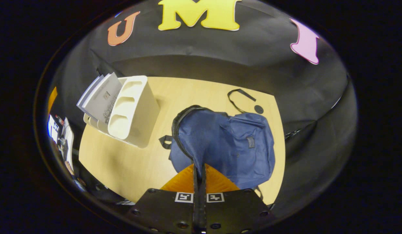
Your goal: Open the schoolbag, grab two books from the bookshelf and put them into the schoolbag.
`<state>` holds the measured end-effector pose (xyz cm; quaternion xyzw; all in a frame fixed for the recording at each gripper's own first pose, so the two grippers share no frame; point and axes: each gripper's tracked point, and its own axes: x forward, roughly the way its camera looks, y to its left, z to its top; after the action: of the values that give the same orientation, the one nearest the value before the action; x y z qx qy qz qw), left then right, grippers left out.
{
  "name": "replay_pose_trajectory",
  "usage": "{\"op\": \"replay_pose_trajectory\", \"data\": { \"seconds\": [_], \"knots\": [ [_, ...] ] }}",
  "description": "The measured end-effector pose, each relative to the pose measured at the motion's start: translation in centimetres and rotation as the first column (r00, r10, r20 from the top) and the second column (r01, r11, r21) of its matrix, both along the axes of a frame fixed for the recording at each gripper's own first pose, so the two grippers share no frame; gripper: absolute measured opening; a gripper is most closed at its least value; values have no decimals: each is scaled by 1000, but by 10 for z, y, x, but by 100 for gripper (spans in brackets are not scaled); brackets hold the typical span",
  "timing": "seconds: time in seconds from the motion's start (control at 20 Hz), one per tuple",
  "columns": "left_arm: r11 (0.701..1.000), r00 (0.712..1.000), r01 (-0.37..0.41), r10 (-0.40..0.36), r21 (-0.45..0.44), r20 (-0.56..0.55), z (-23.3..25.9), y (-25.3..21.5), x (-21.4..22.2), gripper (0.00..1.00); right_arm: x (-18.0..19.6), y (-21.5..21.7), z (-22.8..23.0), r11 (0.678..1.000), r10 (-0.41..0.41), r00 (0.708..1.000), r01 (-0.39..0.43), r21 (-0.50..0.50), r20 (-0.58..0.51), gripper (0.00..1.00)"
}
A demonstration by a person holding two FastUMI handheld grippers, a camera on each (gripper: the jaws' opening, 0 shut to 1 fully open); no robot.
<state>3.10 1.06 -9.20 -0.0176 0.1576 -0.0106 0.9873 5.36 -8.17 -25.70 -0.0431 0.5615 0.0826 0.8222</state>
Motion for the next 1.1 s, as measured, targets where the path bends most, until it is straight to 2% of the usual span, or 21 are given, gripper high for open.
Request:
{"op": "replay_pose_trajectory", "data": {
  "seconds": [0.45, 0.7, 1.0, 1.1],
  "knots": [
    [997, 988, 74, -69, 31, -136, -17, -16, 28, 98, 21, -78, 27, 999, -44, 998, 45, 30, -46, 0],
    [995, 966, 98, -86, 36, -245, -29, -8, 56, 97, 22, -98, 29, 997, -47, 996, 51, 59, -72, 0],
    [981, 893, 178, -129, 76, -432, -58, 5, 81, 98, 25, -107, 27, 994, -35, 996, 44, 101, -87, 0],
    [974, 847, 205, -128, 94, -516, -70, 13, 80, 98, 25, -109, 26, 993, -28, 996, 37, 111, -90, 0]
  ]
}}
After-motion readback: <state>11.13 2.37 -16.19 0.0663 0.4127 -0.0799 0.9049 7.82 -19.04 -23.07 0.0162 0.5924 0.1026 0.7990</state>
